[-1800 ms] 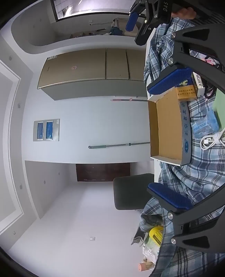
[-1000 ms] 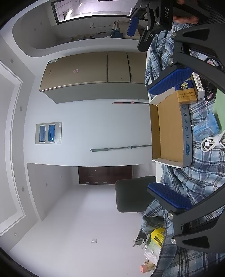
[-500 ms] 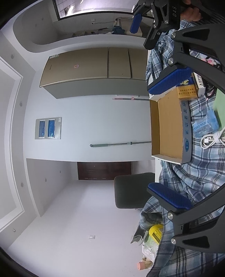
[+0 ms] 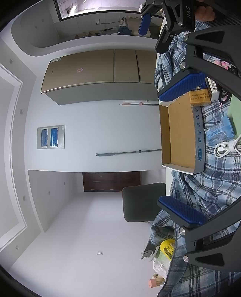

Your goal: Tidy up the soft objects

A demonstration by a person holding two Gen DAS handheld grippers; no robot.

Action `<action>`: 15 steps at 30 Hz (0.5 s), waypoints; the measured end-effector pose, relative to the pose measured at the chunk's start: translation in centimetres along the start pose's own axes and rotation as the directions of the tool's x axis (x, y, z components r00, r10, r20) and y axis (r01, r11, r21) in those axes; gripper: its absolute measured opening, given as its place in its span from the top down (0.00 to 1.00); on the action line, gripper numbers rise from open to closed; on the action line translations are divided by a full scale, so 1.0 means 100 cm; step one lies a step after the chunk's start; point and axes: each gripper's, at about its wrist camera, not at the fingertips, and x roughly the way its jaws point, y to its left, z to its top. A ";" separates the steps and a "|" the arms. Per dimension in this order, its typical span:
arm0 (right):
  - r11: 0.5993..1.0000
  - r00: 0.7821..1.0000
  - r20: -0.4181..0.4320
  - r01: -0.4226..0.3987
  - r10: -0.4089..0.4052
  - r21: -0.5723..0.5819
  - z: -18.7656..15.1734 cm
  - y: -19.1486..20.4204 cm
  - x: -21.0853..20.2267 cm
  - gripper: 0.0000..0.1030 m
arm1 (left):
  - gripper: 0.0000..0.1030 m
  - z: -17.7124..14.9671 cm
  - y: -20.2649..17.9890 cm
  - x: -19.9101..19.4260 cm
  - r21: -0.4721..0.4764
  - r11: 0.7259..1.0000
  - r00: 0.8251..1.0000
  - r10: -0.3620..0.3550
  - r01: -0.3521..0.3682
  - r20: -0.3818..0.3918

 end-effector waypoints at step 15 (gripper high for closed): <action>1.000 1.000 -0.009 0.003 -0.003 -0.004 0.000 0.000 0.001 0.00 | 0.00 -0.002 -0.001 0.003 0.012 1.000 1.000 0.004 -0.004 -0.013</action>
